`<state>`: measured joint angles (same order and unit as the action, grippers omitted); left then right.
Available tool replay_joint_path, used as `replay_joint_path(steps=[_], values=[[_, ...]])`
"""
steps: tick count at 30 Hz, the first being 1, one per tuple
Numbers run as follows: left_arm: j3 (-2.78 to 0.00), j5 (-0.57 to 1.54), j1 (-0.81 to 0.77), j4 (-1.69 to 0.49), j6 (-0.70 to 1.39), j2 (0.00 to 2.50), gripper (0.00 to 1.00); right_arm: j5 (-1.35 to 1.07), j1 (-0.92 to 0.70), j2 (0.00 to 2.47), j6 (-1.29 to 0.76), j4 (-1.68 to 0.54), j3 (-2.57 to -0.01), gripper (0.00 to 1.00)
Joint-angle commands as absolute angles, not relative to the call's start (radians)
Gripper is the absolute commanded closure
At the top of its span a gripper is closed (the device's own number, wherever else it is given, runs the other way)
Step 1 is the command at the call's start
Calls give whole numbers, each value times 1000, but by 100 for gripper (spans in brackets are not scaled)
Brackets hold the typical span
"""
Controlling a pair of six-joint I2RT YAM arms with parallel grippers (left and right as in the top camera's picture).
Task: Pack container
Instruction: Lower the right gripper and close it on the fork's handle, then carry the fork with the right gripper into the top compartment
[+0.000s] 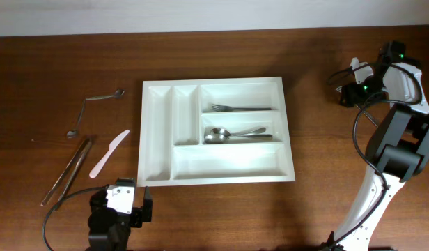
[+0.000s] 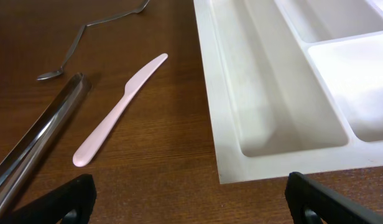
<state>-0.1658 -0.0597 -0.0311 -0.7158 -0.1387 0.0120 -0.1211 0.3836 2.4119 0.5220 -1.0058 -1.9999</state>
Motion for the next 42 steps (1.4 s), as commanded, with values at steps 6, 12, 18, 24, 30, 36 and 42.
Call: replay_joint_path(steps=[6,12,18,24,30,36,42], values=[[-163,-68,-35,-720,-152,5,1,-130,385,2432,515,-1013,-2001,45],[-163,-68,-35,-720,-152,5,1,-130,385,2432,515,-1021,-2001,56],[-163,-68,-35,-720,-152,5,1,-130,385,2433,515,-1034,-2001,65],[-163,-68,-35,-720,-152,5,1,-131,385,2433,510,-1047,-2001,77],[-163,-68,-35,-720,-152,5,1,-147,385,2433,495,-1051,-2001,86],[-163,-68,-35,-720,-152,5,1,-147,385,2433,488,-1054,-2001,96],[-163,-68,-35,-720,-152,5,1,-167,385,2433,477,-1055,-2001,96]])
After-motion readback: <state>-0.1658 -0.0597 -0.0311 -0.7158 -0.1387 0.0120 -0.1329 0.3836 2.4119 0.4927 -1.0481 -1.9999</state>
